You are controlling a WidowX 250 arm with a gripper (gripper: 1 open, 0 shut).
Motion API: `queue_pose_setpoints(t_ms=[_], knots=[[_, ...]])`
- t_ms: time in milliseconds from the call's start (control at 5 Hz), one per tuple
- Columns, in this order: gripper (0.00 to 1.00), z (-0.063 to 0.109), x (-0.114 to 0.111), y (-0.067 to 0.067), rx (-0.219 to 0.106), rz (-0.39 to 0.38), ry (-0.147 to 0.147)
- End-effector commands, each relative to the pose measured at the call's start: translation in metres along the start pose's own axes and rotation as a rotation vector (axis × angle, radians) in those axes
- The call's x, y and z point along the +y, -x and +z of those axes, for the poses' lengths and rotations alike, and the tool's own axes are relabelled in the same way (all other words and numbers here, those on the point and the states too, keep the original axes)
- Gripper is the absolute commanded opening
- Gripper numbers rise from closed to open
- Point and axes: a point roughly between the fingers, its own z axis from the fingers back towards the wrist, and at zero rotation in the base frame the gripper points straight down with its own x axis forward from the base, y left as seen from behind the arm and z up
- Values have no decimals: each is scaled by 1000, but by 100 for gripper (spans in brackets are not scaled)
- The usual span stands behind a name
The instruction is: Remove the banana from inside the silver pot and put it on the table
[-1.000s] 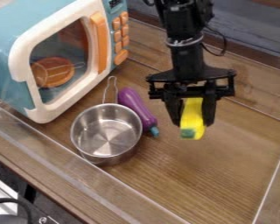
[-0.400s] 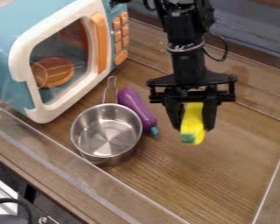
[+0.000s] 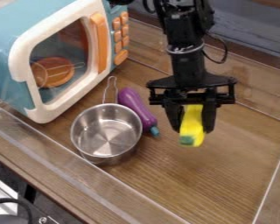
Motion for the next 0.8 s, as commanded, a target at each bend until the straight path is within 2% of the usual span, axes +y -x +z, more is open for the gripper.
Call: queue_pose_setpoints(t_ms=[0,600], knots=[[100,13,-7,1,-46,-26,21],[100,17,-1,1,-59,-41,26]])
